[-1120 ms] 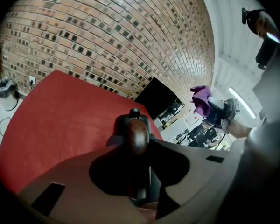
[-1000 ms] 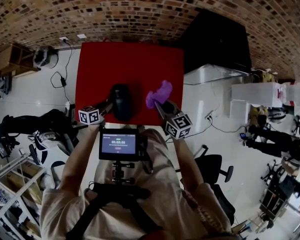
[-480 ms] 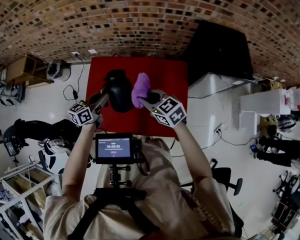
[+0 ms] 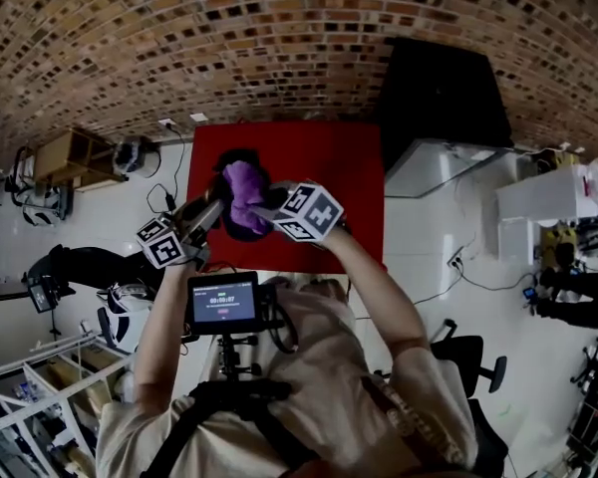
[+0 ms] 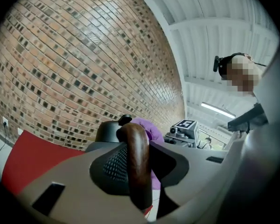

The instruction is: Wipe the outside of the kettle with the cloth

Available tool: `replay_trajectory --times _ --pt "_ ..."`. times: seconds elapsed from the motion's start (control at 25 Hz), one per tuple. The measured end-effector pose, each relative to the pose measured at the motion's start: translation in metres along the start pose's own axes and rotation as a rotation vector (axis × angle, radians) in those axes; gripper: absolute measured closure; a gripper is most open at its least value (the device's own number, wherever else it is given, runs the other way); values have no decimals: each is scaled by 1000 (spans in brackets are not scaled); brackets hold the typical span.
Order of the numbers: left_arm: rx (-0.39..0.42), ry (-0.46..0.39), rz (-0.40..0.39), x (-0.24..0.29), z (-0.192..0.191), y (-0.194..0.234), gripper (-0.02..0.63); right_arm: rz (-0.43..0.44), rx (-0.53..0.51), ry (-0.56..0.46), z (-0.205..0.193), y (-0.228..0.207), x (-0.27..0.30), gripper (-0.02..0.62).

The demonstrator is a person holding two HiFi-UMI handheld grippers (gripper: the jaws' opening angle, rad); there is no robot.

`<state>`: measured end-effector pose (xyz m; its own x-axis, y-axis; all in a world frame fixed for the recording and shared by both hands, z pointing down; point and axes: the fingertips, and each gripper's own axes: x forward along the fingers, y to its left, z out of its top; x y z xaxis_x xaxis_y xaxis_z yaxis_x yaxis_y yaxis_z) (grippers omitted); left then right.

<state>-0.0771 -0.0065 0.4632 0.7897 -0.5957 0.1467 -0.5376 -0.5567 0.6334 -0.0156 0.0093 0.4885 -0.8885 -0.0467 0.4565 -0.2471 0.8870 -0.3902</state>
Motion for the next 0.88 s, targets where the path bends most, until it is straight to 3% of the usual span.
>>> replay_trajectory --times 0.2,0.48,0.64,0.76,0.88 --pt "-26 -39 -53 -6 1 -18 497 -52 64 -61 -19 -24 -25 509" --pt "63 -46 -185 -9 16 -66 499 -106 136 -72 -35 -80 -2 511" --pt "59 -94 -185 -14 32 -70 500 -112 138 -116 -30 -94 -3 511" --pt "34 -148 -204 -21 40 -66 500 -106 135 -200 -12 -70 -45 511" --pt "34 -183 -248 -27 47 -65 500 30 35 -191 13 8 -65 511"
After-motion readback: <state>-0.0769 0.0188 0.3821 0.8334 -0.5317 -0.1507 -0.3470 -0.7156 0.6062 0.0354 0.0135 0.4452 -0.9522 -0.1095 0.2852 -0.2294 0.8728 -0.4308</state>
